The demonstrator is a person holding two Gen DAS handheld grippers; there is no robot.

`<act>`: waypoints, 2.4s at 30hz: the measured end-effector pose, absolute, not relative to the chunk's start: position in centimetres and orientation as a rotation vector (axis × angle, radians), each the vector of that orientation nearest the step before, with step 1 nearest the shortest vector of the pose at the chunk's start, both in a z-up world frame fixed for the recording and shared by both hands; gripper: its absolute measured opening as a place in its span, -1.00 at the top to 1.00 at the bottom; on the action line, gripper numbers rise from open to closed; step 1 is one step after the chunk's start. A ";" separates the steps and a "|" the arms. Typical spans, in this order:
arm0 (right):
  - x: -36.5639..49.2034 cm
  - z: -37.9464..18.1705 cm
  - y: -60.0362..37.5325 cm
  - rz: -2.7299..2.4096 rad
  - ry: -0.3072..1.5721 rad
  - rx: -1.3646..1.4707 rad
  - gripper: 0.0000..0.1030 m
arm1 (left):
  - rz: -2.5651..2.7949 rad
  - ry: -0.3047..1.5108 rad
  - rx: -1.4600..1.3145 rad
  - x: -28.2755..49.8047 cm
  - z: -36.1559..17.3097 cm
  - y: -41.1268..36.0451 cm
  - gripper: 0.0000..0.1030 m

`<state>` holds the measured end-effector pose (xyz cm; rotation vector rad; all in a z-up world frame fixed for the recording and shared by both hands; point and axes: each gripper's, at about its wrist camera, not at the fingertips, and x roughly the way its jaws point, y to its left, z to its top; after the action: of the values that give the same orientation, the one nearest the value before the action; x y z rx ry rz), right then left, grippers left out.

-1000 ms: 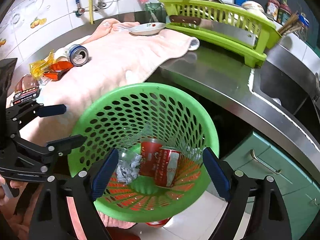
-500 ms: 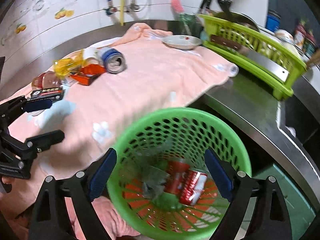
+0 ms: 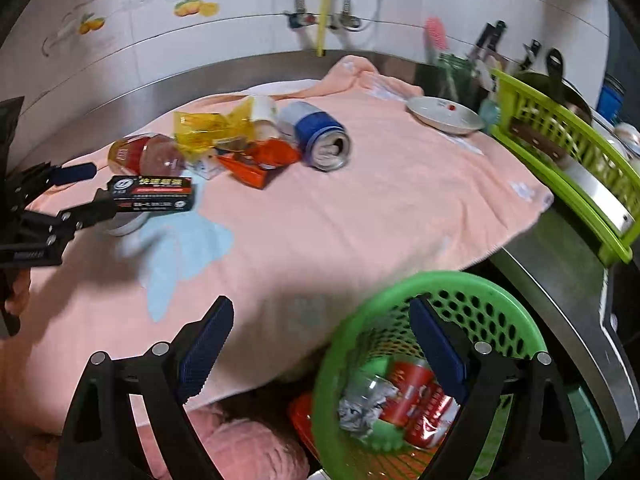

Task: Collect trash
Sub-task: 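Grasp the black box with the left gripper, then lift the black box with the left gripper while the right gripper reaches for the white lid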

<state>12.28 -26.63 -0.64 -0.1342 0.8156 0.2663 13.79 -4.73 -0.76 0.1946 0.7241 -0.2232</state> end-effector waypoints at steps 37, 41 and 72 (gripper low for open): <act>14.5 -1.9 -22.2 0.367 0.842 -0.173 -0.67 | -0.321 0.744 0.350 15.4 -4.2 -3.1 -0.09; 14.4 -2.0 -21.2 0.390 0.841 -0.179 -0.67 | -0.322 0.716 0.319 13.8 -3.3 -2.2 -0.09; 19.5 -5.5 -3.2 0.650 0.883 -0.195 -0.80 | -0.143 0.594 0.121 7.7 1.2 9.0 -0.08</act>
<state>19.52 -3.25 -5.46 -0.1954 0.8827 0.6499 7.73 9.04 1.21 0.1206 0.5944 -0.1430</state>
